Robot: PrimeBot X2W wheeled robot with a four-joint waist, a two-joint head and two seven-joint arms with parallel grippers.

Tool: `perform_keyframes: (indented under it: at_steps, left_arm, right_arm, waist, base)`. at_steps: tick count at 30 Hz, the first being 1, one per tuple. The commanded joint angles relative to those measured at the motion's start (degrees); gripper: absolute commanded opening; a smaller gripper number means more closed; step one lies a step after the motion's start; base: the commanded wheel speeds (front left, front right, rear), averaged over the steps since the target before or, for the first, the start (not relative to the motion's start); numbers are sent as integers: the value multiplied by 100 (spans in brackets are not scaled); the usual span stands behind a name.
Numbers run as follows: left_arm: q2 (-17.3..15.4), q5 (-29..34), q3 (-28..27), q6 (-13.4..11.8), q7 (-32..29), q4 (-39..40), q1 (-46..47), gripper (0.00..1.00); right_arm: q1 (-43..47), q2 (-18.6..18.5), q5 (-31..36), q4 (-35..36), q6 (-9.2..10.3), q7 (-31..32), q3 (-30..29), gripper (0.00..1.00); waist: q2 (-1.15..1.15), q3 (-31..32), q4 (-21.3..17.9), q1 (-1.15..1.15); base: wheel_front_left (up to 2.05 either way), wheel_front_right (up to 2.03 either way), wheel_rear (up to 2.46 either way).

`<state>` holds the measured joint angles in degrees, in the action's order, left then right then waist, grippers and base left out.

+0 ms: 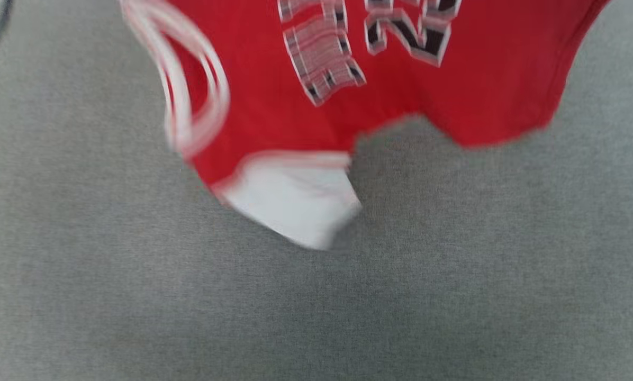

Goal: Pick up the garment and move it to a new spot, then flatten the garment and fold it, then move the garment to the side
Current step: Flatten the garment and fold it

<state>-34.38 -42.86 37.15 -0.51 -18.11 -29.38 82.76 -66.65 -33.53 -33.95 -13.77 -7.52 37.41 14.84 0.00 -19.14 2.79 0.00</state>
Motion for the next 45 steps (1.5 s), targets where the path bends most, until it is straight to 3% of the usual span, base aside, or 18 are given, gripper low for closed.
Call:
perform_keyframes:
  at_steps: [1,9,11,14,18,22,26,32,36,40,41,45]
  left_arm:
    - [65,230,4,-40,332,-230,290,0]
    - [487,1363,-64,-356,3071,-1190,1744,0]
    - [542,1504,-166,-351,3296,-1162,1930,0]
    - [506,1826,-251,-130,3330,-816,1792,0]
    - [417,1801,-121,365,3326,-1001,1028,0]
    - [390,1411,152,671,2651,-1549,243,0]
    - [314,807,376,775,1761,-1555,-582,0]
    - [97,-170,442,788,535,-885,-1861,0]
    - [-154,-605,455,538,-48,-8,-2764,0]
    - [-516,-924,473,-34,-479,1103,-3732,0]
    - [-516,-924,473,-34,-479,1103,-3732,0]
    - [-859,-1150,495,-648,-750,2235,-4657,0]
  right_arm:
    - [-197,116,324,-219,6,-344,-38,0]
    - [-1439,954,2413,-1561,9,-3074,-531,0]
    - [-1644,1082,2765,-1766,9,-3686,-634,0]
    - [-1615,1264,3014,-2231,8,-3976,-666,0]
    - [-1266,1292,2882,-2822,9,-3768,-528,0]
    - [-600,1306,2387,-3199,9,-3331,-263,0]
    - [71,1324,1624,-3130,10,-2811,-87,0]
    - [1089,1069,762,-2391,9,-2030,147,0]
    - [1834,809,399,-1678,9,-1554,192,0]
    - [2596,566,177,-900,9,-1015,224,0]
    - [2596,566,177,-900,9,-1015,224,0]
    - [3416,271,-74,-108,9,-362,212,0]
  waist:
    - [0,-216,-43,0]
    - [0,-664,-56,0]
    - [0,-716,-19,0]
    - [0,-757,17,0]
    - [0,-693,100,0]
    - [0,-614,169,0]
    - [0,-540,215,0]
    - [0,-389,254,0]
    - [0,-260,287,0]
    - [0,-100,302,0]
    - [0,-100,302,0]
    - [0,15,325,0]
  base:
    - [0,0,0]
    - [0,0,0]
    - [0,0,0]
    - [0,0,0]
    - [0,0,0]
    - [0,0,0]
    - [0,0,0]
    - [0,0,0]
    - [0,0,0]
    - [0,0,0]
    - [0,0,0]
    - [0,0,0]
